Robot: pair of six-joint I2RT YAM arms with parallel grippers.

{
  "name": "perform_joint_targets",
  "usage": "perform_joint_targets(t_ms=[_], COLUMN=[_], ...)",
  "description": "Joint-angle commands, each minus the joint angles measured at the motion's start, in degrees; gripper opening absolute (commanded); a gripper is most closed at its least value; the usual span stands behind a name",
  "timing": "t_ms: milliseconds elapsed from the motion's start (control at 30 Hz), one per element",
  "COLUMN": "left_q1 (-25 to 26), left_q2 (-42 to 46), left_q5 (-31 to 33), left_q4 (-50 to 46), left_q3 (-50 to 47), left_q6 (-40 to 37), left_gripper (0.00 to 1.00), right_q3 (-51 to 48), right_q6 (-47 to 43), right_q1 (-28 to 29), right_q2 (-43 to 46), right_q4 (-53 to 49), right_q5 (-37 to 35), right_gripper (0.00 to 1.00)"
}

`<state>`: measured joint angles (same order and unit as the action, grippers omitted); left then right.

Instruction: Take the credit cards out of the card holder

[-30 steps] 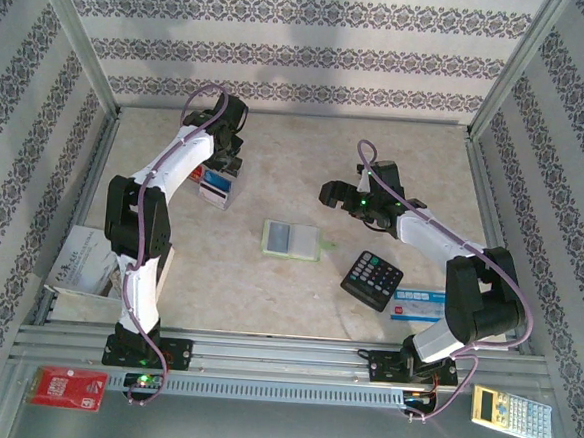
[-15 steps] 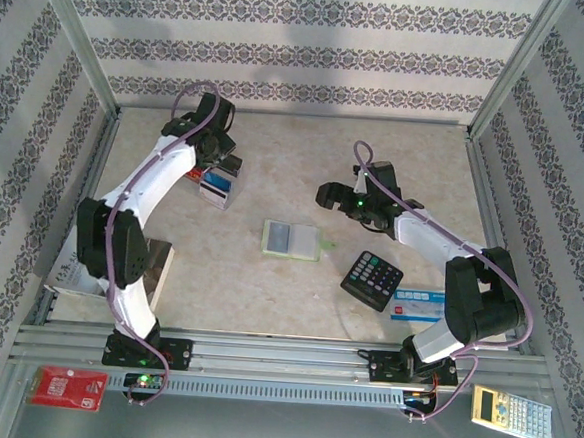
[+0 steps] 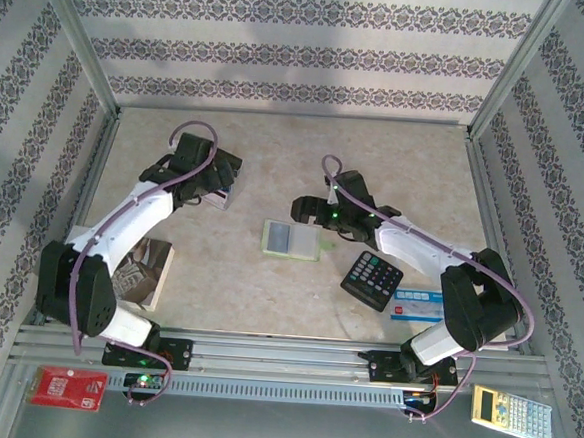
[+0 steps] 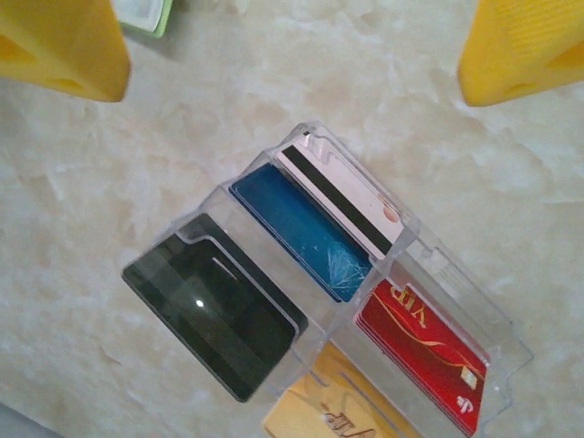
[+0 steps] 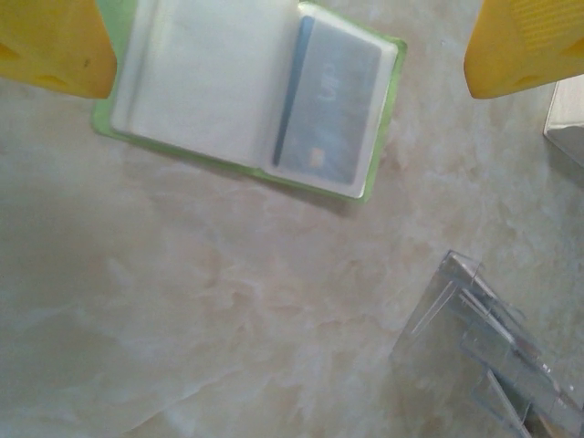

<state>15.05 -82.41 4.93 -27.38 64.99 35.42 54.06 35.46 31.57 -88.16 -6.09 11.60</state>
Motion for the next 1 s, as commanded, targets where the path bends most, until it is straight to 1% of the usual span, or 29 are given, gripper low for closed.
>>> perform_joint_targets(t_ms=[0, 100, 267, 467, 767, 867, 967], left_q1=[0.3, 0.0, -0.2, -1.0, -2.1, -2.6, -3.8], left_q2=[4.2, 6.2, 10.1, 14.2, 13.8, 13.4, 12.5], left_q5=[-2.2, -3.3, -2.1, -3.9, -7.5, -9.0, -13.0], left_q4=[7.0, 7.5, 7.1, 8.6, 9.7, 9.9, 9.3], left_q3=[-4.0, -6.5, -9.7, -12.6, -13.4, -13.6, -12.8], left_q6=[-7.3, -9.0, -10.4, -11.7, -10.7, -10.2, -8.8], left_gripper=[0.99, 1.00, 1.00, 1.00, 1.00, 1.00, 1.00], right_q3=[-0.4, 0.0, 2.3, 5.5, 18.3, 19.6, 20.0], right_q6=[2.3, 3.7, 4.7, 5.4, 4.6, 5.0, 4.7], right_q1=[2.5, 4.6, 8.2, 11.8, 14.7, 14.7, 14.6], right_q2=[0.7, -0.2, -3.0, -7.5, -19.0, -21.1, -22.8], right_q4=[-1.7, -2.6, -5.9, -10.4, -19.8, -21.3, -22.0], right_q5=[-4.8, -6.9, -10.6, -14.2, -18.6, -19.6, -18.9], right_gripper=[0.97, 0.96, 0.93, 0.90, 0.84, 0.84, 0.83])
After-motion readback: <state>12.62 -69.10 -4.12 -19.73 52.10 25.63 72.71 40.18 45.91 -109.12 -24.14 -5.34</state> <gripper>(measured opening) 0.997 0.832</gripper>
